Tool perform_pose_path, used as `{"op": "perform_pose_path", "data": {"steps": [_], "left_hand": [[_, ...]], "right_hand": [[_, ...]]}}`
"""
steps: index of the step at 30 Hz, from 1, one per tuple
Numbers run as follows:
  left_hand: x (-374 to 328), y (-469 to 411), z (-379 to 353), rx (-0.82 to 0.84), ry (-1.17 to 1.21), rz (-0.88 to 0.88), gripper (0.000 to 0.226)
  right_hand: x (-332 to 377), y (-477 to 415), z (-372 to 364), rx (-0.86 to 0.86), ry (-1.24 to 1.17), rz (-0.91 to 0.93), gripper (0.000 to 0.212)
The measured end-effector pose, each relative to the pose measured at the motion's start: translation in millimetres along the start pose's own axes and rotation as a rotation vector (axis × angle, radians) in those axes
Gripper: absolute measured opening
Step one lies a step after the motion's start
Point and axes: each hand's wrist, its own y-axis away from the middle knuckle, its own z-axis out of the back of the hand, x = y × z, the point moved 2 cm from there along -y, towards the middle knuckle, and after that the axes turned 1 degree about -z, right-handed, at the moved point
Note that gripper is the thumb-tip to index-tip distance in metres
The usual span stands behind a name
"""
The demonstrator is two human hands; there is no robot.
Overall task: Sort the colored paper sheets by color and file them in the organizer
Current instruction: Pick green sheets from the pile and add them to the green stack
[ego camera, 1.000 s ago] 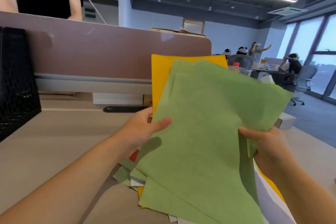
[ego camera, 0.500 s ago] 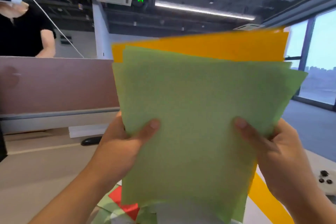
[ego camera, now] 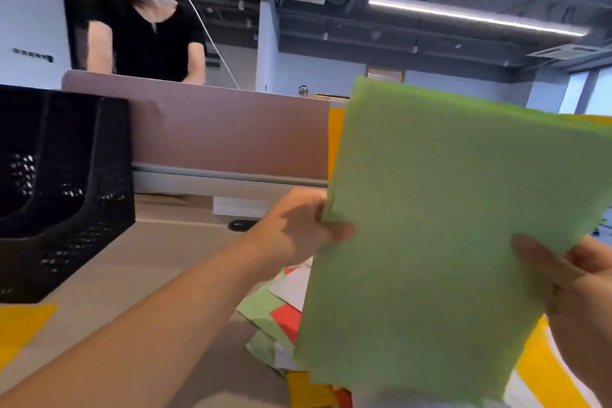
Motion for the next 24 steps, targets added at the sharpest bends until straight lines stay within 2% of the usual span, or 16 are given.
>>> {"op": "perform_pose_path", "data": {"steps": [2, 7, 10, 12, 14, 16, 19, 24], "left_hand": [[-7, 5, 15, 0.014, 0.128, 0.094, 0.017], [6, 37, 54, -0.108, 0.149, 0.278, 0.028], [19, 64, 78, -0.185, 0.124, 0.372, 0.024], [27, 88, 98, -0.235, 0.111, 0.436, 0.018], [38, 115, 119, -0.25, 0.101, 0.489, 0.015], [47, 148, 138, -0.278, 0.08, 0.556, 0.014], [58, 193, 163, -0.378, 0.041, 0.648, 0.005], [66, 258, 201, -0.549, 0.001, 0.723, 0.009]], "right_hand": [[7, -1, -9, 0.016, -0.061, -0.043, 0.006], [-6, 16, -57, 0.19, -0.074, -0.365, 0.012], [-21, 36, -87, 0.248, -0.117, -0.582, 0.011], [-32, 52, -108, 0.323, -0.123, -0.691, 0.023], [-41, 67, -127, 0.368, -0.096, -0.76, 0.027], [-45, 85, -147, 0.427, -0.037, -0.815, 0.023], [-48, 110, -177, 0.533, 0.015, -0.886, 0.014], [-53, 150, -223, 0.636, 0.061, -0.955, 0.009]]}}
